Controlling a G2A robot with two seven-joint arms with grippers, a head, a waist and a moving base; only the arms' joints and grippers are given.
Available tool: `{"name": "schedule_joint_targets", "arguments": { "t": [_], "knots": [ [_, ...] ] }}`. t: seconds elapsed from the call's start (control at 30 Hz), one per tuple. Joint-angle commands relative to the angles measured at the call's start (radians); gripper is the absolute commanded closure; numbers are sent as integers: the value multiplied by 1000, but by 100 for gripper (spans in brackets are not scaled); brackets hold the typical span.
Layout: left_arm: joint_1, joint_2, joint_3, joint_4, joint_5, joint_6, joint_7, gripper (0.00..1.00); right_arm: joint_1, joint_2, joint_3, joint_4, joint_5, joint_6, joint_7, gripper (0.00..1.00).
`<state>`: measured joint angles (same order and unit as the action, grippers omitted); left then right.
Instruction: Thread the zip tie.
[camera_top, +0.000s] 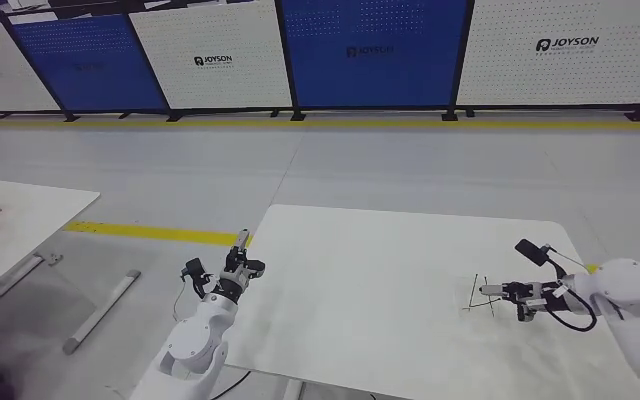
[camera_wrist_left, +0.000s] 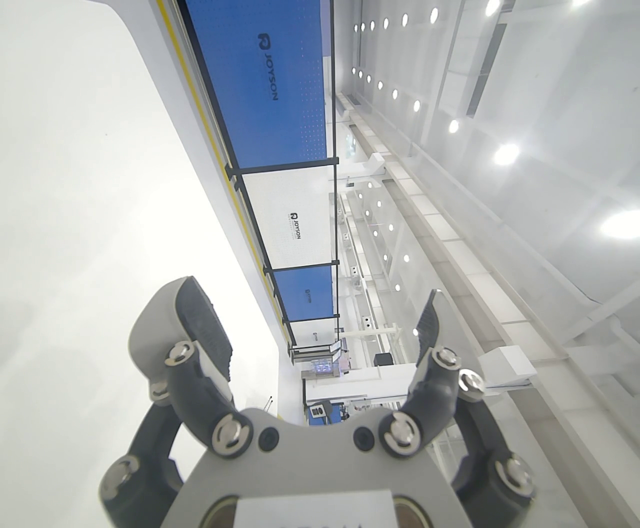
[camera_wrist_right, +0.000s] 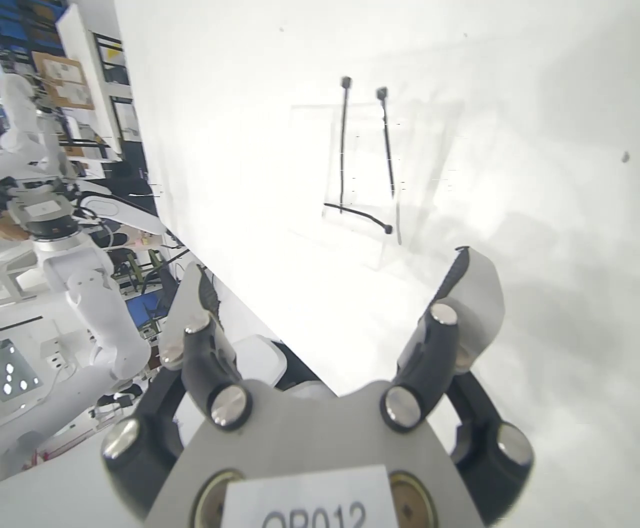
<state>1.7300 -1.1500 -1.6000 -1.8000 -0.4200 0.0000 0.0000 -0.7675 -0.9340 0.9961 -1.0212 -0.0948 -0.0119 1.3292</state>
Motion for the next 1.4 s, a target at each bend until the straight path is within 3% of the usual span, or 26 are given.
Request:
{"name": "schedule_joint_targets", "arguments": {
  "t": [0.0, 0.33, 0.43, 0.87, 0.9, 0.93, 0.97, 1.0, 1.1, 1.13, 1.37],
  "knots": [
    [0, 0, 0, 0, 0, 0, 0, 0, -1, 0, 2, -1, 3, -4, -1, 0],
    [0, 0, 0, 0, 0, 0, 0, 0, -8, 0, 12, -6, 29, -23, -32, 0],
    [0, 0, 0, 0, 0, 0, 0, 0, -12, -2, 7, -15, 3, 2, -73, 0],
    [0, 0, 0, 0, 0, 0, 0, 0, -28, 1, 14, -26, -5, 10, -108, 0],
    [0, 0, 0, 0, 0, 0, 0, 0, -29, 3, 18, -31, -13, 10, -104, 18],
    [0, 0, 0, 0, 0, 0, 0, 0, -31, 6, 22, -34, -15, 10, -100, 51],
    [0, 0, 0, 0, 0, 0, 0, 0, -34, 8, 28, -39, -18, 10, -92, 58],
    [0, 0, 0, 0, 0, 0, 0, 0, -35, 11, 29, -42, -29, 15, -85, 75],
    [0, 0, 0, 0, 0, 0, 0, 0, -37, 15, 33, -52, -43, 32, -69, 69],
    [0, 0, 0, 0, 0, 0, 0, 0, -38, 15, 34, -53, -45, 36, -65, 63],
    [0, 0, 0, 0, 0, 0, 0, 0, -27, 13, 16, -50, -77, 74, -47, 56]
  ]
}}
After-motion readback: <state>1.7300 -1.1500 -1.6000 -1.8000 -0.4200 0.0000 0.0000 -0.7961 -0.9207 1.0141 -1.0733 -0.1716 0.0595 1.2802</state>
